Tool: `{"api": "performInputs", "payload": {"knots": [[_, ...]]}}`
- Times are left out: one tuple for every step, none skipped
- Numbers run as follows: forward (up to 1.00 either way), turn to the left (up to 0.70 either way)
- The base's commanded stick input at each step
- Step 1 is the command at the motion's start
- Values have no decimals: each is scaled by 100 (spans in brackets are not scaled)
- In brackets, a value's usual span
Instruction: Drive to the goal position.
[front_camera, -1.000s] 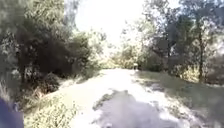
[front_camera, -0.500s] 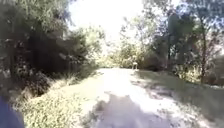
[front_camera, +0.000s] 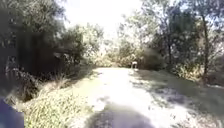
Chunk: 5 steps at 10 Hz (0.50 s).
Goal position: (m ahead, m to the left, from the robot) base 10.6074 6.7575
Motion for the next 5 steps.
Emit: {"api": "performInputs", "payload": {"knots": [[70, 0], [70, 0], [70, 0], [70, 0], [70, 0]]}}
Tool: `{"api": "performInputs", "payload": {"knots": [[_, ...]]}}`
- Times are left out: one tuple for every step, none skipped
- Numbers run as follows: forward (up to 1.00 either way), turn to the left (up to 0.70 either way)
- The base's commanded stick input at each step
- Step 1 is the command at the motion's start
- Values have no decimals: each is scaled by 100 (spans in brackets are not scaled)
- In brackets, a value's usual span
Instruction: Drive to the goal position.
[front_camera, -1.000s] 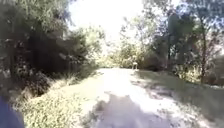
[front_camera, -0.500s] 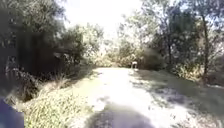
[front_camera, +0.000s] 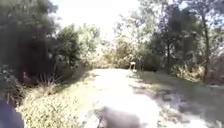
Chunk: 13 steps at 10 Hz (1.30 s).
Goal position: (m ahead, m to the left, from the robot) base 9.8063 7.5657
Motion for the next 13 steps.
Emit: {"api": "performInputs", "payload": {"knots": [[70, 0], [70, 0], [70, 0], [70, 0], [70, 0], [70, 0], [70, 0], [70, 0], [70, 0], [70, 0], [70, 0], [70, 0], [70, 0]]}}
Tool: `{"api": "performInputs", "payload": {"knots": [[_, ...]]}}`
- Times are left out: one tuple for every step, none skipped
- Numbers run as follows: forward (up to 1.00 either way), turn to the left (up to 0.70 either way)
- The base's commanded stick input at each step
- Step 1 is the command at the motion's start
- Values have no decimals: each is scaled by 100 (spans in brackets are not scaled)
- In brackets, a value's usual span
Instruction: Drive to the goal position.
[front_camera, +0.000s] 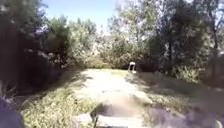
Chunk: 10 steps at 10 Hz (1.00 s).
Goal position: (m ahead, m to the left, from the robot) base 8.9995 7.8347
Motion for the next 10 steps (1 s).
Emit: {"api": "performInputs", "payload": {"knots": [[70, 0], [70, 0], [70, 22], [70, 27], [70, 27], [70, 27], [70, 27], [70, 27], [70, 27], [70, 27]]}}
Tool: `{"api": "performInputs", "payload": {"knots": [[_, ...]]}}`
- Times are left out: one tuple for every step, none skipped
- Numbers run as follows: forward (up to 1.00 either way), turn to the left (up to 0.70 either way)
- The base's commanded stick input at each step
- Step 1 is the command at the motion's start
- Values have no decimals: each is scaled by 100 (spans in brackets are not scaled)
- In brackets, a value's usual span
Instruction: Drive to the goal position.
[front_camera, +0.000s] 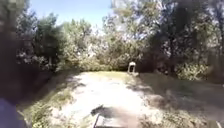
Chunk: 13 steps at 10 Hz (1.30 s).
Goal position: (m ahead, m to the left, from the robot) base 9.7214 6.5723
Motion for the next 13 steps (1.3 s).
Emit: {"api": "performInputs", "payload": {"knots": [[70, 27], [70, 27], [70, 11], [70, 0], [70, 0], [70, 0], [70, 0], [70, 0], [70, 0], [70, 0], [70, 0], [70, 0], [70, 0]]}}
